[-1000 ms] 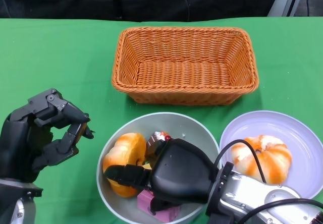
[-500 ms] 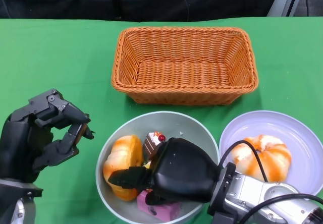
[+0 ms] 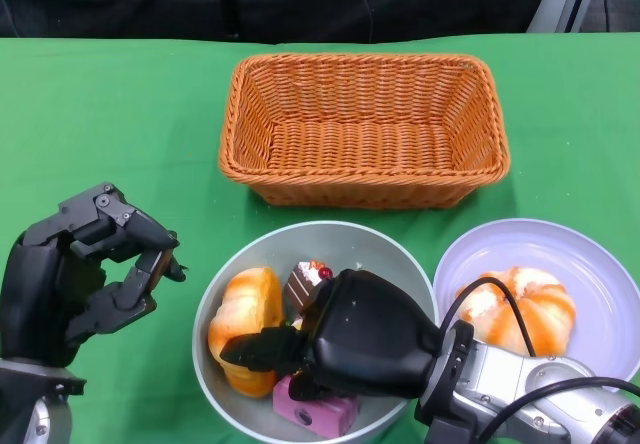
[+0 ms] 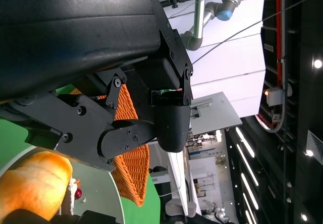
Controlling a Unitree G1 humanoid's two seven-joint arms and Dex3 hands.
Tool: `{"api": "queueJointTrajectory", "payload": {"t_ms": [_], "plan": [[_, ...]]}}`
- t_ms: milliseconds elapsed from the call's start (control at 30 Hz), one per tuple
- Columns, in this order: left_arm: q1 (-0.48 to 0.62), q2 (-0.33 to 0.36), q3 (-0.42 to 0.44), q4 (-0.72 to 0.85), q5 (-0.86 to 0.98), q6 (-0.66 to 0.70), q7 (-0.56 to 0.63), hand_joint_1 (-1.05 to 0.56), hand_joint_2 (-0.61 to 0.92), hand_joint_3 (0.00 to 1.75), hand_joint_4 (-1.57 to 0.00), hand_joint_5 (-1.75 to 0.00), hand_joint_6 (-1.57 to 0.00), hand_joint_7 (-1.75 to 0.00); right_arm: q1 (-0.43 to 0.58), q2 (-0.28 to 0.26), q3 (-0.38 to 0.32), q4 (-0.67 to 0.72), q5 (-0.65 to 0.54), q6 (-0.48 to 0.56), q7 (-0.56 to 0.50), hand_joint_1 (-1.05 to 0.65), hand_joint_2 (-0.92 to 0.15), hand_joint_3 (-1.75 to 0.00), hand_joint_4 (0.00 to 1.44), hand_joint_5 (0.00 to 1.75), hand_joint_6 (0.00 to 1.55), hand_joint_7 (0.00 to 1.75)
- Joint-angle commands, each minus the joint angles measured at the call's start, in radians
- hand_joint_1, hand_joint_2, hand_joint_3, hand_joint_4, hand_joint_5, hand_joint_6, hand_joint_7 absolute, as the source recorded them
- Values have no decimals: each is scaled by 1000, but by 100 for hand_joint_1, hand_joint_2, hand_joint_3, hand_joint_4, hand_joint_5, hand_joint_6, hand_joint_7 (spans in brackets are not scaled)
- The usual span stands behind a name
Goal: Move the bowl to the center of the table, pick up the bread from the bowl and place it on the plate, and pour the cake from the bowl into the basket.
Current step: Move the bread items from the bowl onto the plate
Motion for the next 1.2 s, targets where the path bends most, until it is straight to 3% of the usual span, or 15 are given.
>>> {"api": "queueJointTrajectory", "payload": {"t_ms": [33,133,233,567,800,1200], "plan": [[-8,10,6,3,0,-4,3,-12,74,72,-87,-146,-90,-114,-6,-8,3,29,8,-18,-15,-35,-90,-1,125,24,112,4],[-7,9,5,0,4,-4,6,-11,74,73,-86,-147,-90,-114,-15,-2,-6,60,33,-67,-70,-31,-91,0,127,30,115,5],[-11,10,6,9,-2,-11,-3,-11,73,73,-85,-148,-89,-114,-27,0,-11,79,43,-93,-100,-31,-92,-6,112,63,117,2],[-14,12,9,25,3,-16,2,-12,72,74,-86,-148,-89,-115,-45,-7,-33,87,67,-126,-125,-27,-92,-9,93,107,119,2],[-18,14,11,36,3,-13,1,-12,72,74,-87,-146,-90,-115,-46,-8,-56,84,87,-150,-126,-25,-91,-4,85,127,121,4],[-19,16,12,38,-9,-6,-9,-12,74,70,-88,-143,-91,-112,-64,-12,-93,89,92,-187,-182,-28,-92,-3,80,141,117,11]]}}
